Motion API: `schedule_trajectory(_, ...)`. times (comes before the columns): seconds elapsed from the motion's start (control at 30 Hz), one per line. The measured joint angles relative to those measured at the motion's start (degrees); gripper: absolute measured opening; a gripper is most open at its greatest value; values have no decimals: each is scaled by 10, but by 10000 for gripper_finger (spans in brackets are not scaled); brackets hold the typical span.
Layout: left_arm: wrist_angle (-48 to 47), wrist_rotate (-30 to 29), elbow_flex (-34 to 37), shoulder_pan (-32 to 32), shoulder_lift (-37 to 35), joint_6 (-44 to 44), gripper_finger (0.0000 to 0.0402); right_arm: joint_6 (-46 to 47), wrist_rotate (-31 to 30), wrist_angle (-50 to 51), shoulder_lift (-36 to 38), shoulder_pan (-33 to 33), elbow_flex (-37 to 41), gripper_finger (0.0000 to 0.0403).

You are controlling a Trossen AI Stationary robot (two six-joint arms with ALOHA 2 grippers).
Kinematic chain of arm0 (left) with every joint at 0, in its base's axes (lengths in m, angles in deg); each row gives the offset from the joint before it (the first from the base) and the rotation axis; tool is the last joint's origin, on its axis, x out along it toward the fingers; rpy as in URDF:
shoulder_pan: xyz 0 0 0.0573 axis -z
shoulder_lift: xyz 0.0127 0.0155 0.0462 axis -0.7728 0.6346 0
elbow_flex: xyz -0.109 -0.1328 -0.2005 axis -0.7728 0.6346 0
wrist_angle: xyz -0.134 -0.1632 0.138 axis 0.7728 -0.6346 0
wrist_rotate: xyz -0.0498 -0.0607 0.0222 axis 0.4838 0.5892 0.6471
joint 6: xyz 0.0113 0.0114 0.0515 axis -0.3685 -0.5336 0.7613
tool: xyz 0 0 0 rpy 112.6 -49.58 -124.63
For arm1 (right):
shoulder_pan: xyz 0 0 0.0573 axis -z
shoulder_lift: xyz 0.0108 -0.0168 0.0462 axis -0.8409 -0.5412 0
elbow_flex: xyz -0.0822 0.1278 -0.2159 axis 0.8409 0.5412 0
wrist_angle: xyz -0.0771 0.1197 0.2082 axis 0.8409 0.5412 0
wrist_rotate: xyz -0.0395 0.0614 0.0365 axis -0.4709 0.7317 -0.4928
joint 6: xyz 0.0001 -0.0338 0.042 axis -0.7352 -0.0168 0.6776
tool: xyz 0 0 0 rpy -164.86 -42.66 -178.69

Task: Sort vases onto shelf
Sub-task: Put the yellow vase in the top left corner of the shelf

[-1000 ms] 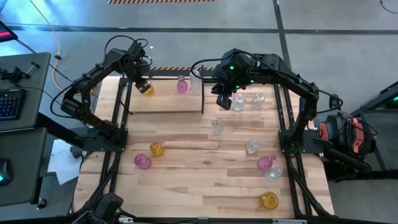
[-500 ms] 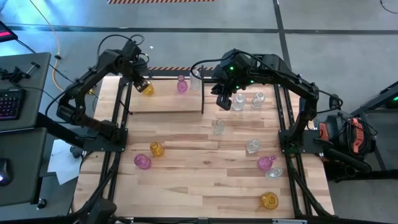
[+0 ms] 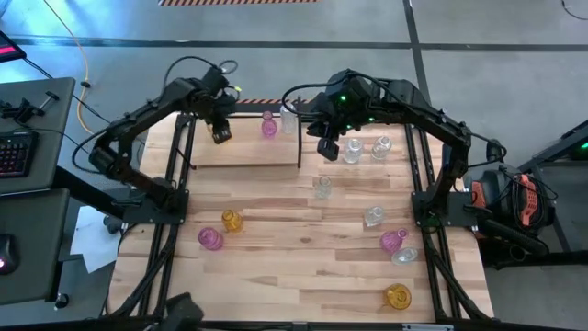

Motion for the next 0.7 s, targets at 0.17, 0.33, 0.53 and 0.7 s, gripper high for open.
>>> schedule_trajectory(0.17, 0, -27, 0, 9, 36, -5, 66, 12, 0, 7, 0, -2, 0, 41)
schedule_trajectory(0.33, 8, -29, 0, 0, 47, -10, 28, 19, 0, 11, 0, -4, 0, 41)
schedule_trajectory(0.53, 13, -29, 0, -13, 47, -10, 2, 23, 0, 11, 0, -4, 0, 41)
schedule_trajectory(0.7, 2, -29, 0, -22, 47, -3, 1, 23, 0, 11, 0, -4, 0, 41)
